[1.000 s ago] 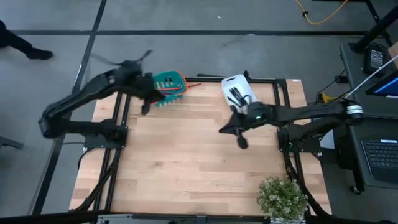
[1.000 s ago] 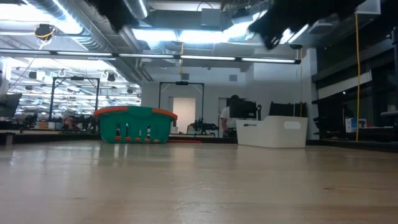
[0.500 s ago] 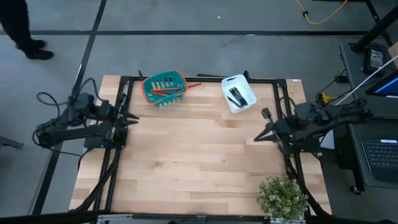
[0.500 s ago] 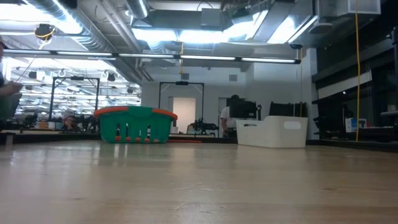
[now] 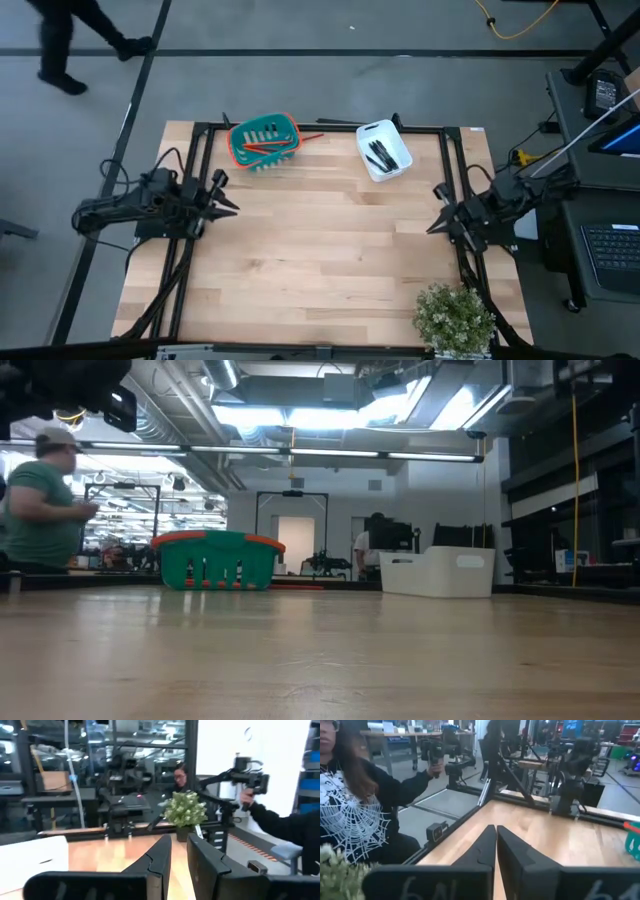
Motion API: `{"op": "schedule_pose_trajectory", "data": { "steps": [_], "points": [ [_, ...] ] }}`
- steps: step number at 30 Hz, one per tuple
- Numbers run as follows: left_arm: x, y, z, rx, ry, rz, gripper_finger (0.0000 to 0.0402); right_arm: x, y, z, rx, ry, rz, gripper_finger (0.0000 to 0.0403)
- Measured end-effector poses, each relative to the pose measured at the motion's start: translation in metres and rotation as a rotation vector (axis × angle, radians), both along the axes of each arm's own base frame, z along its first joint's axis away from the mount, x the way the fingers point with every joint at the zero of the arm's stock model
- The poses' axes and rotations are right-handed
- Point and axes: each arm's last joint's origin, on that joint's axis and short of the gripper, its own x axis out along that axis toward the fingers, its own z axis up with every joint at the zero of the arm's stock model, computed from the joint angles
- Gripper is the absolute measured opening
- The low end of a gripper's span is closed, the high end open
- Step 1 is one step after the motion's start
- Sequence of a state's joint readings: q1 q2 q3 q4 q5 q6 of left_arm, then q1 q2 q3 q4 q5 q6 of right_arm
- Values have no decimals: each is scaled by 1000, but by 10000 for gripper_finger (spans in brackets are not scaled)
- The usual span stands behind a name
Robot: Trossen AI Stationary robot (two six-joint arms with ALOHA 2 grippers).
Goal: Sort pens & pencils
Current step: Return to Home Position
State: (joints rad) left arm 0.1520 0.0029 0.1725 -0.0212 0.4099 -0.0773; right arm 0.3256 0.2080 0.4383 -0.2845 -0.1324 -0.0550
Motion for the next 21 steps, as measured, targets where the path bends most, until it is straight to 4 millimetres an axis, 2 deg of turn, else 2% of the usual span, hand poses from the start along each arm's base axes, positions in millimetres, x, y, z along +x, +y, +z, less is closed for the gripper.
{"op": "schedule_pose_trajectory", "data": {
  "steps": [5, 7, 12, 17, 21],
  "points": [
    [7, -4, -17, -22, 1, -29, 57, -6, -2, -38, 51, -70, -1, 18],
    [10, -5, -25, -41, 33, 5, 57, -2, -1, -54, 49, -77, 0, 18],
    [12, -8, -33, -50, 36, 45, 57, 11, 3, -85, 49, -35, -31, 18],
    [14, -12, -41, -22, 11, 21, 57, 14, 4, -99, 70, -60, -39, 18],
    [14, -14, -40, -16, 4, 43, 57, 15, 4, -98, 70, -65, -39, 18]
  ]
}}
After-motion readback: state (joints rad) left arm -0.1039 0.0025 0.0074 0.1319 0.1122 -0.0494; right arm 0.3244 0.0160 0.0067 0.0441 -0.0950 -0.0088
